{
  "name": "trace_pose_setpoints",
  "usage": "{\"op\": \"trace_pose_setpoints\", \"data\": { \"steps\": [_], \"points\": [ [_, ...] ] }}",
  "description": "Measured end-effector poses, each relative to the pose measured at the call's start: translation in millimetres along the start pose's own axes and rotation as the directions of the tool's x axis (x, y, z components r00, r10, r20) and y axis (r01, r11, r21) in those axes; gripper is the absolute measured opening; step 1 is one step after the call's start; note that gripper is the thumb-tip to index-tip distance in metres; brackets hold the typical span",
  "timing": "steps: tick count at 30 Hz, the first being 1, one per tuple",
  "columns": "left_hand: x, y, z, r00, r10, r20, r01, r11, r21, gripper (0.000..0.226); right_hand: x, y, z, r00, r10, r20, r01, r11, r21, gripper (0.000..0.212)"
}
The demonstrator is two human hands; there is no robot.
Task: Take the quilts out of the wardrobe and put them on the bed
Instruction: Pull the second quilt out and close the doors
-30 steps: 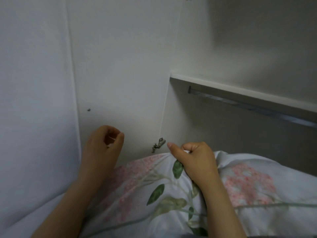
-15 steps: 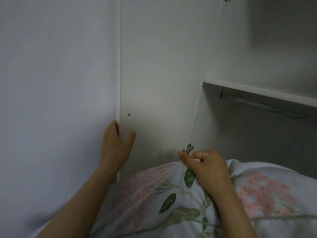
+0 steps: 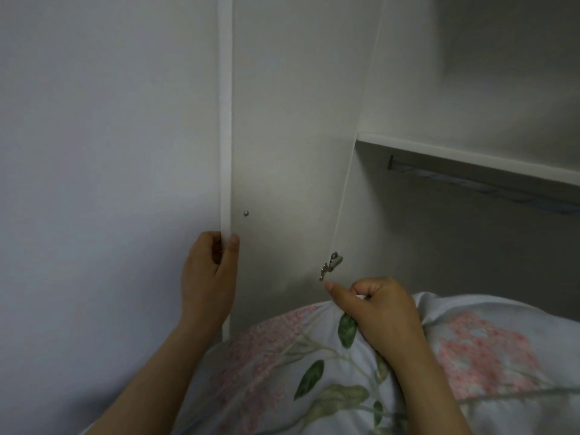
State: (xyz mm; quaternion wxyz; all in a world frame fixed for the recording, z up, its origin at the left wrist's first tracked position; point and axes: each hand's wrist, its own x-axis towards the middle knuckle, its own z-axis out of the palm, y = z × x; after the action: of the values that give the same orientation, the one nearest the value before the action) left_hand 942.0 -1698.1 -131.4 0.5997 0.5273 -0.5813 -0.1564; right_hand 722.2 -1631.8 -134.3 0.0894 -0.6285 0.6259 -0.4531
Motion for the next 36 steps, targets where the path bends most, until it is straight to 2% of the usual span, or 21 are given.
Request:
{"op": "trace_pose_setpoints", "data": {
  "steps": [7, 13, 21, 26, 30, 36],
  "points": [
    [-33.6, 23.8, 12.3, 0.998, 0.046, 0.037, -0.046, 0.999, -0.002, 0.025, -28.1, 12.6, -36.6, 0.998, 0.051, -0.031, -0.051, 0.999, 0.007, 0.059],
    [-60.8, 42.8, 31.0, 0.989, 0.097, 0.110, -0.099, 0.995, 0.012, 0.025, -54.3, 28.1, -73.9, 0.992, 0.071, -0.106, -0.079, 0.994, -0.075, 0.058],
    [-90.9, 75.2, 70.1, 0.964, 0.106, 0.246, -0.079, 0.990, -0.118, 0.026, -84.6, 50.4, -116.5, 0.970, 0.117, -0.214, -0.154, 0.974, -0.166, 0.058],
    [-102.0, 96.8, 111.7, 0.901, 0.151, 0.406, -0.049, 0.967, -0.250, 0.050, -101.8, 59.7, -142.6, 0.942, 0.181, -0.283, -0.248, 0.943, -0.222, 0.057],
    [-106.1, 112.5, 147.5, 0.822, 0.268, 0.502, -0.144, 0.951, -0.273, 0.079, -113.4, 66.4, -159.4, 0.908, 0.219, -0.357, -0.322, 0.910, -0.262, 0.059],
    [-113.7, 129.3, 193.7, 0.788, 0.324, 0.523, -0.171, 0.932, -0.320, 0.092, -127.4, 69.7, -177.1, 0.834, 0.277, -0.478, -0.438, 0.858, -0.267, 0.059]
  ]
}}
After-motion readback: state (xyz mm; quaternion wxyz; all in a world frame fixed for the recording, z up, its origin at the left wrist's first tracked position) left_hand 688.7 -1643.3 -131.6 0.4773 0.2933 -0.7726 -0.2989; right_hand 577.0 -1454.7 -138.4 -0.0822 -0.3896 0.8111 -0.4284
